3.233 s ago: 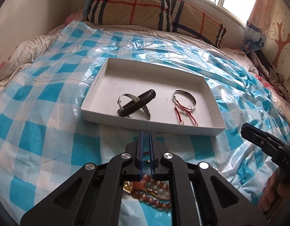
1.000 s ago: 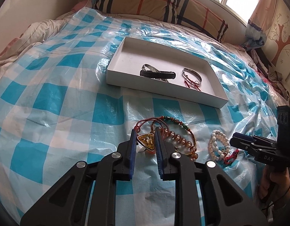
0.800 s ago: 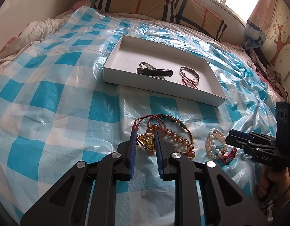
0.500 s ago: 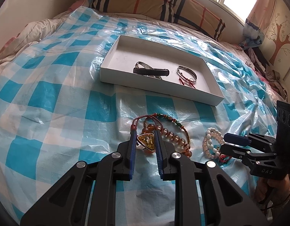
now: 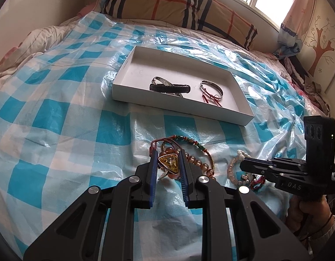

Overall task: Organize jewelry
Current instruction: 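Lift the amber bracelet with left tool while right tool lifts white beads toward box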

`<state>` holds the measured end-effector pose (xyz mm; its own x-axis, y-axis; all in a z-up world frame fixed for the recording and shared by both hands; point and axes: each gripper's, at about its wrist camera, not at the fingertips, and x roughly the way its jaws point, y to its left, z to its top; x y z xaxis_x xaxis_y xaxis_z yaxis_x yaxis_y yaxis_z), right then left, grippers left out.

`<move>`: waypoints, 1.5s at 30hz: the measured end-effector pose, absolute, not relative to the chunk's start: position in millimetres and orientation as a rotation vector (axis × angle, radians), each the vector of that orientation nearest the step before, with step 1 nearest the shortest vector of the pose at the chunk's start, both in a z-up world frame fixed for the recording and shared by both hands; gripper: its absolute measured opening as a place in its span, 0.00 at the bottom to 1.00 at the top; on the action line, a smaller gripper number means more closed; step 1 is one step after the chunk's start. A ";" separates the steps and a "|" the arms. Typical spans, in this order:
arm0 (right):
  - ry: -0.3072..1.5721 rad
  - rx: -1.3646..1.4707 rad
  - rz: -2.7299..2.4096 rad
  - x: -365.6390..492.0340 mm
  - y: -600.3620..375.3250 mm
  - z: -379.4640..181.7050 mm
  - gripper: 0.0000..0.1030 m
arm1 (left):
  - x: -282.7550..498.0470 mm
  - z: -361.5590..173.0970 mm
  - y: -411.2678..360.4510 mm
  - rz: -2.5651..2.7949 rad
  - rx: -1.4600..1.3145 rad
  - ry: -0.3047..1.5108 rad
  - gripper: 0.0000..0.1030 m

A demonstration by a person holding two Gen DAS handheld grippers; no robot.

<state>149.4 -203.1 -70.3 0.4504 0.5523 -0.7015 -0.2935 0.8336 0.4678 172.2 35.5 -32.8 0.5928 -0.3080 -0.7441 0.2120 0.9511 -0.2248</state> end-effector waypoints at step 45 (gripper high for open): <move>0.617 0.467 0.604 179.1 -236.1 21.3 0.08 | 223.9 36.1 -22.0 -0.416 -0.121 0.684 0.17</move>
